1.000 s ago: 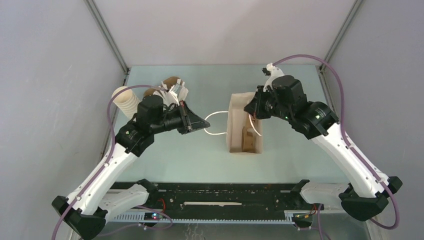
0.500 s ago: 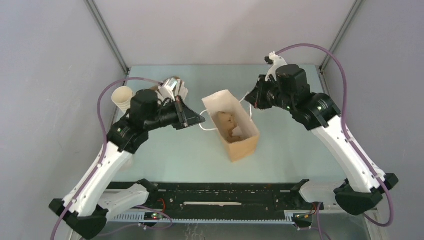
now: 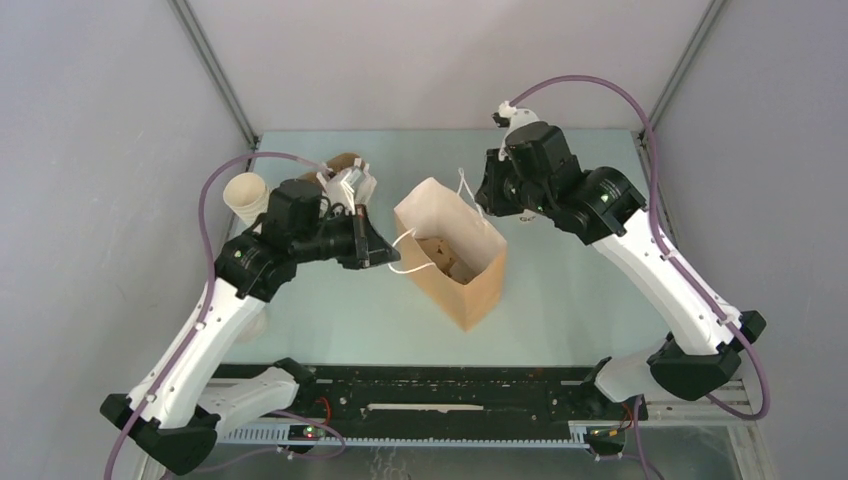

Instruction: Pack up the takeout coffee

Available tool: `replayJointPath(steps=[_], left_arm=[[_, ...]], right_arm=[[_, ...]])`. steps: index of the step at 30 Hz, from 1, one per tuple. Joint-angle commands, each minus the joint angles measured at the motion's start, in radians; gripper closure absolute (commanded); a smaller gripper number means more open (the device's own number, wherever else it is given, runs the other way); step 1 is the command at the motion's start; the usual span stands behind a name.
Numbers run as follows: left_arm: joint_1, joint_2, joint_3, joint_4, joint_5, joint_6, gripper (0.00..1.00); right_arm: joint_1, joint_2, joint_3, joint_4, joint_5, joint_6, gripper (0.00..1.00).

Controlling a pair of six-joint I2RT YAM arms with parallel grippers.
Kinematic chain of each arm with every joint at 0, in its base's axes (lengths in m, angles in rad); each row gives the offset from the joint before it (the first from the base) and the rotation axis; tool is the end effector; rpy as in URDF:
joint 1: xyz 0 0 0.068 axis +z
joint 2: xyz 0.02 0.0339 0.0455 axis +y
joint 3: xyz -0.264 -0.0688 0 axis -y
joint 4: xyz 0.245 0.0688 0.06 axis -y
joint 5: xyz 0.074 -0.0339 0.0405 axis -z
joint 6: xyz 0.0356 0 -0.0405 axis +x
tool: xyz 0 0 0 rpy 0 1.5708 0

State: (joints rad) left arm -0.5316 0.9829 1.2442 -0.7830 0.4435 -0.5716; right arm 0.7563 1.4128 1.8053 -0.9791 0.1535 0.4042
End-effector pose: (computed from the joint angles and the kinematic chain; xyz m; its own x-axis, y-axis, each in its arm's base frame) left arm 0.1533 -0.1079 0.4015 -0.7825 -0.1067 -0.6135 0.4224 0.6329 -0.6489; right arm 0.2022 0.1833 0.4629 -0.6005 -0.0322 -0.7990 -0.3800 0.8906 0.2497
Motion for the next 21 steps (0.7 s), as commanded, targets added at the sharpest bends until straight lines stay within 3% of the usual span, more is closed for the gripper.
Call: replayJointPath(steps=[1, 6, 10, 15, 21], left_arm=[[0.002, 0.010, -0.043, -0.192, -0.050, 0.116, 1.00], [0.002, -0.085, -0.151, -0.317, -0.135, 0.129, 1.00], [0.003, -0.175, -0.227, -0.351, -0.143, 0.091, 1.00], [0.002, -0.196, -0.214, -0.347, -0.139, 0.077, 1.00], [0.002, -0.165, -0.186, -0.328, -0.135, 0.094, 1.00]], right_arm=[[0.072, 0.012, 0.087, -0.090, 0.149, -0.076, 0.83], [0.228, -0.039, 0.023, 0.103, 0.074, -0.138, 0.91], [0.275, -0.083, -0.113, 0.240, -0.007, -0.101, 0.93], [0.273, -0.092, -0.132, 0.250, 0.046, -0.125, 0.97], [0.264, -0.086, -0.117, 0.253, 0.045, -0.133, 0.96]])
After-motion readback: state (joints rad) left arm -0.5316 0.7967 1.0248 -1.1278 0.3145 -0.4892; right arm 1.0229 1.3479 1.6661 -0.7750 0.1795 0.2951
